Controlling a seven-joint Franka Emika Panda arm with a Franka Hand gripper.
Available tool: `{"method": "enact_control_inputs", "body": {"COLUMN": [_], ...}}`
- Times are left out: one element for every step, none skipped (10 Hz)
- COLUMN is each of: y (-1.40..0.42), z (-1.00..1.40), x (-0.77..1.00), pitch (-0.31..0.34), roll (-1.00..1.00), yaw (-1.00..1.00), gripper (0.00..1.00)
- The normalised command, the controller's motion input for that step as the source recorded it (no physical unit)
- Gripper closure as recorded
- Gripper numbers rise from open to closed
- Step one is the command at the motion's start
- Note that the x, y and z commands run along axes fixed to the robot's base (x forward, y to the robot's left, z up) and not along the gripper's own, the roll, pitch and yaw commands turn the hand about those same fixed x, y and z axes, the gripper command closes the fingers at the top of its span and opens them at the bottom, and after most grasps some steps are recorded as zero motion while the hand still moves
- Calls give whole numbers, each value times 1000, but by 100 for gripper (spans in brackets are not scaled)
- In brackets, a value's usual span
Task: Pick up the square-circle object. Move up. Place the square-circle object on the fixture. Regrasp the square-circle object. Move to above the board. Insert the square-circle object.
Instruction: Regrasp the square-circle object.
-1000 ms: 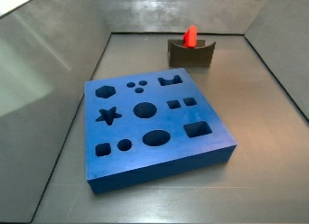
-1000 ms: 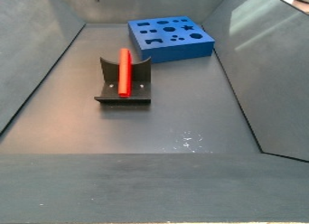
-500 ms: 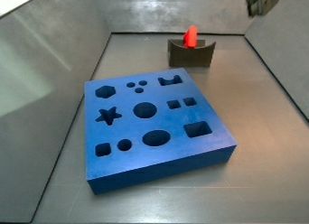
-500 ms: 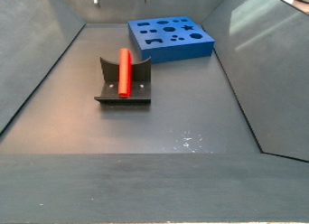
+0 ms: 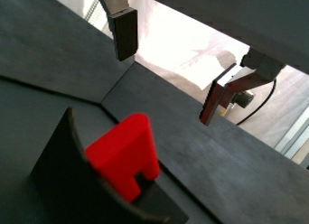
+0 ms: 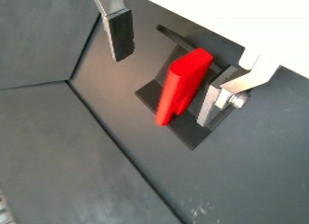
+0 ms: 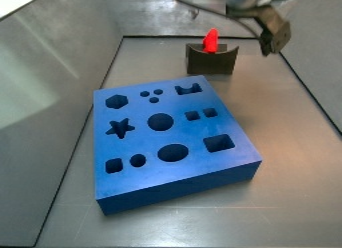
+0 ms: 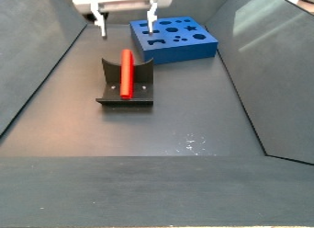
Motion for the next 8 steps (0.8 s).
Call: {"method": "enact_control_inputs", "body": {"y": [42, 35, 32, 21, 12, 8, 8, -2], "z": [-1000, -1000, -1000, -886, -683, -495, -399, -227], "x": [93, 105, 107, 101, 89, 74, 69, 56], "pitch": [-127, -115, -96, -75, -44, -19, -11, 16], "roll": [75, 69, 68, 66, 67, 59, 61, 55], "yaw": [25, -10, -29, -42, -49, -45, -38, -18], "gripper": [0, 0, 0, 0, 0, 0, 0, 0]}}
